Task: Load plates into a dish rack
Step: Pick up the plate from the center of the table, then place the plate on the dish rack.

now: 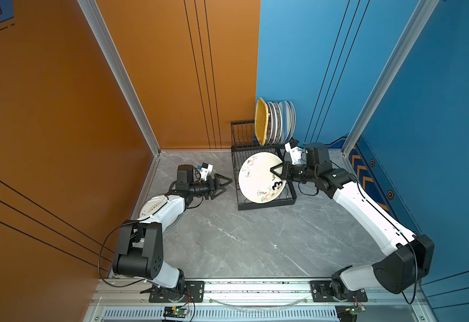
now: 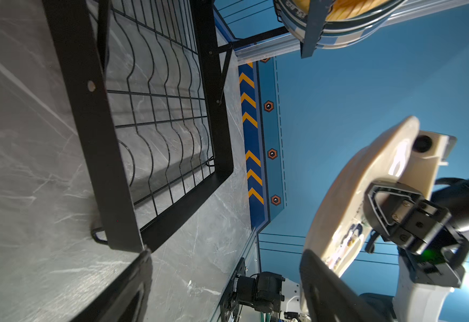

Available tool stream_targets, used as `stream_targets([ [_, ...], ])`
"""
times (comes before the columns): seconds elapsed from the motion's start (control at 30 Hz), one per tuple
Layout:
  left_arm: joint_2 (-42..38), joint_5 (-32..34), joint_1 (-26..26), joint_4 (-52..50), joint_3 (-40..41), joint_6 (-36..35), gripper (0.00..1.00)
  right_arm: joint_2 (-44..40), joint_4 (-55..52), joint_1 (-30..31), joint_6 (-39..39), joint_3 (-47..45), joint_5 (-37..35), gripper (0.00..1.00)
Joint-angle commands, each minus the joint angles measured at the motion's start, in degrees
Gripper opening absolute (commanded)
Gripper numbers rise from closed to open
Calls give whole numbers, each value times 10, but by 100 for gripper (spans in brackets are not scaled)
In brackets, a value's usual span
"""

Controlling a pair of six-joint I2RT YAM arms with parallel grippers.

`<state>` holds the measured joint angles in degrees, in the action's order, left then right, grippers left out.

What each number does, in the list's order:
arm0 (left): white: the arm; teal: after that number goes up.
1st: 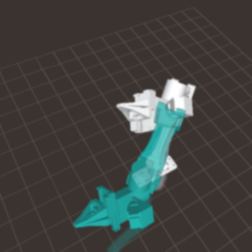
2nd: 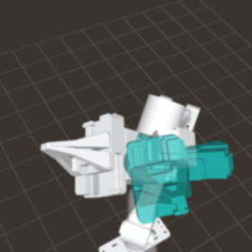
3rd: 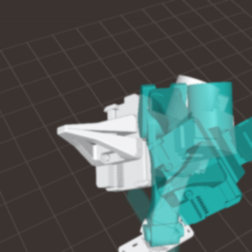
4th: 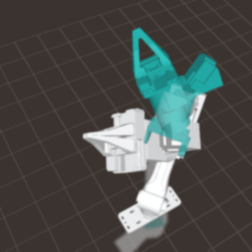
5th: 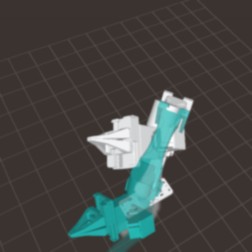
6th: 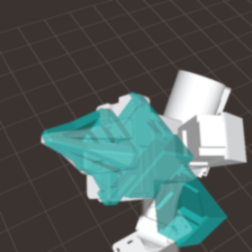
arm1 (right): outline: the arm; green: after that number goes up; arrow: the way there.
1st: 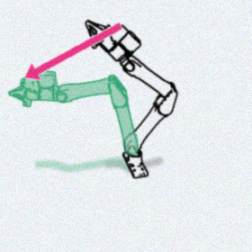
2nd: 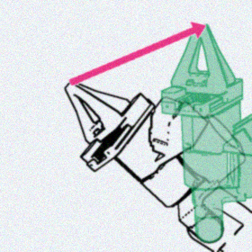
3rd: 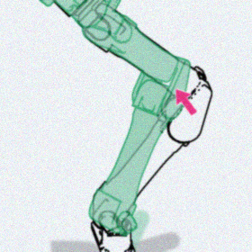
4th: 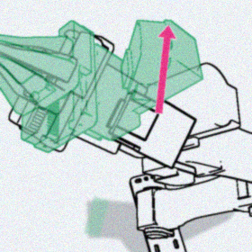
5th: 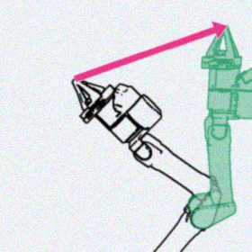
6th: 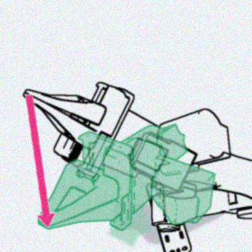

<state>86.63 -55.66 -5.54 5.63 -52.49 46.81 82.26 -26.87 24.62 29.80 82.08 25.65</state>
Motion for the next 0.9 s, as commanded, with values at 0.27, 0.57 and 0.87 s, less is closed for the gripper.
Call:
stream_targets([
  [0.27,-20,96,11,-250,-80,-179,85,97,-79,104,-124,283,-353,0],
  [0.57,-24,119,11,-261,-70,-194,94,196,50,140,-230,390,-504,0],
  [0.87,-29,125,14,-265,-69,-198,98,280,116,152,-273,490,-541,0],
])
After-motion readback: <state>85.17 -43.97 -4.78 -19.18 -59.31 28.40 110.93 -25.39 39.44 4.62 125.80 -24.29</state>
